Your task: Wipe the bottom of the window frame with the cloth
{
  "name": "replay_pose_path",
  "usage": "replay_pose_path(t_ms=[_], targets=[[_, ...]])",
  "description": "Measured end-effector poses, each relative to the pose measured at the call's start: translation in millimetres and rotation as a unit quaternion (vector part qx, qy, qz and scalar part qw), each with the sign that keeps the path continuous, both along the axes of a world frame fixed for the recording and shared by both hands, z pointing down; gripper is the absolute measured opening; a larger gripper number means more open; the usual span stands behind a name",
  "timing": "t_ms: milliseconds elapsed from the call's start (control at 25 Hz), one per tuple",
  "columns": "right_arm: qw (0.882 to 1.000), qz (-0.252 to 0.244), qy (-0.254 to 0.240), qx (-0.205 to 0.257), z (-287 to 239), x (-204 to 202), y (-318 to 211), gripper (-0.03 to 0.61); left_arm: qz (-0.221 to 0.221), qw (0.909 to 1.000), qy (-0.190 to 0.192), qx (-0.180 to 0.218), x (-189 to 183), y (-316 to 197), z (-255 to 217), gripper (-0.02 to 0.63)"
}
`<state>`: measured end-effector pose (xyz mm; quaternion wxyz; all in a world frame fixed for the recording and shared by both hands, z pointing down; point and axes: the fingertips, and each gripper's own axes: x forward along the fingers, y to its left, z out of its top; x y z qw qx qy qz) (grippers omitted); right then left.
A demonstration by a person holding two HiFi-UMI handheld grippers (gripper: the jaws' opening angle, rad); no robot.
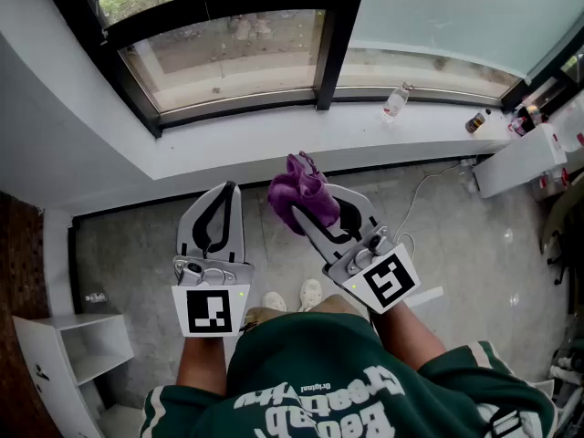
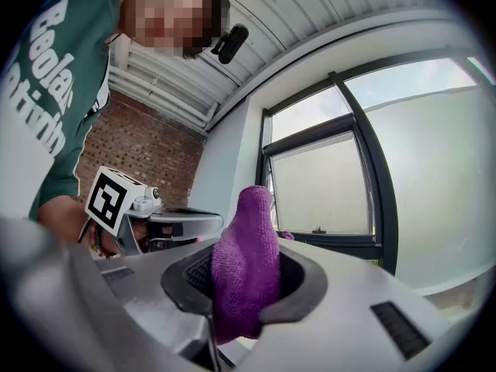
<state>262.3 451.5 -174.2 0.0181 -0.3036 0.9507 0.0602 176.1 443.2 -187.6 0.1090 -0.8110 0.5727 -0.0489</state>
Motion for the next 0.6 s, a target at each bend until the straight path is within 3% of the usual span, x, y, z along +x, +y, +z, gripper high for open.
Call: replay_pose_path(t_ms=[600], targets=[[1.000, -0.013, -0.016, -0.012, 1.7, 12.4, -7.3, 0.109, -0.013, 0.9999, -0.002, -0.006, 8.3, -11.8, 2.5, 0.009]])
